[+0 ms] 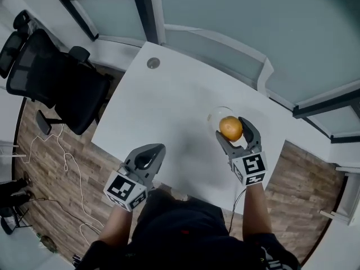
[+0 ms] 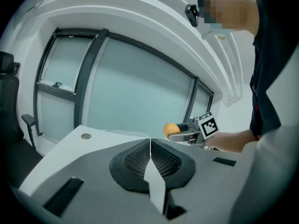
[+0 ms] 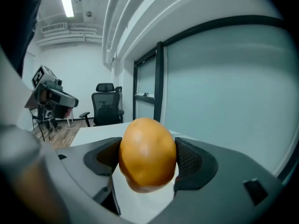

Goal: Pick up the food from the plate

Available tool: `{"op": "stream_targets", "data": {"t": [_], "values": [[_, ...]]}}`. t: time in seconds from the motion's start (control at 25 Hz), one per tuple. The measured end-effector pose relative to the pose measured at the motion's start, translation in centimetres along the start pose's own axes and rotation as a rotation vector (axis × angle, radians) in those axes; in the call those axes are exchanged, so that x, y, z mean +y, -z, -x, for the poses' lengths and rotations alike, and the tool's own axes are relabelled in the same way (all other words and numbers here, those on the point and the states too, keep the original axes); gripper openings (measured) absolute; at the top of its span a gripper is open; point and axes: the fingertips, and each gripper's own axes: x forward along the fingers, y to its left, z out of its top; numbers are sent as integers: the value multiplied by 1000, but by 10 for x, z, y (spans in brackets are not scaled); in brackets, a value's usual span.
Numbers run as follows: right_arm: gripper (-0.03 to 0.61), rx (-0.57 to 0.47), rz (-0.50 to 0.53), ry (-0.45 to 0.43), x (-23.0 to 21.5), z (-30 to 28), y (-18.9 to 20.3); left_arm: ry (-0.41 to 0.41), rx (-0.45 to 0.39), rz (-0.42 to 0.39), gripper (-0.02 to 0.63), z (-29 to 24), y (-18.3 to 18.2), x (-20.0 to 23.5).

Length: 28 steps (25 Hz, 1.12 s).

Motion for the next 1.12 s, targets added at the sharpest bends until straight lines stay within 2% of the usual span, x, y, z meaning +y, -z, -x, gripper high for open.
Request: {"op": "stream_targets", "data": {"t": [0.2, 0.44, 0.6, 0.8, 1.12], "values": [[371, -119, 10, 17, 27, 52, -50, 41, -63, -81, 23, 17, -36, -22], [371, -276, 13, 113, 31, 123, -114, 127, -151, -158, 23, 19, -79, -56], [371, -336, 19, 165, 37, 158, -144, 186, -182, -206, 23, 21, -99, -74], [371, -364, 25, 222, 43, 183, -159, 225, -196, -231, 23, 27, -111, -87], [371, -364, 31, 222, 57, 195, -161, 252, -217, -254, 23, 40, -114, -99]]}}
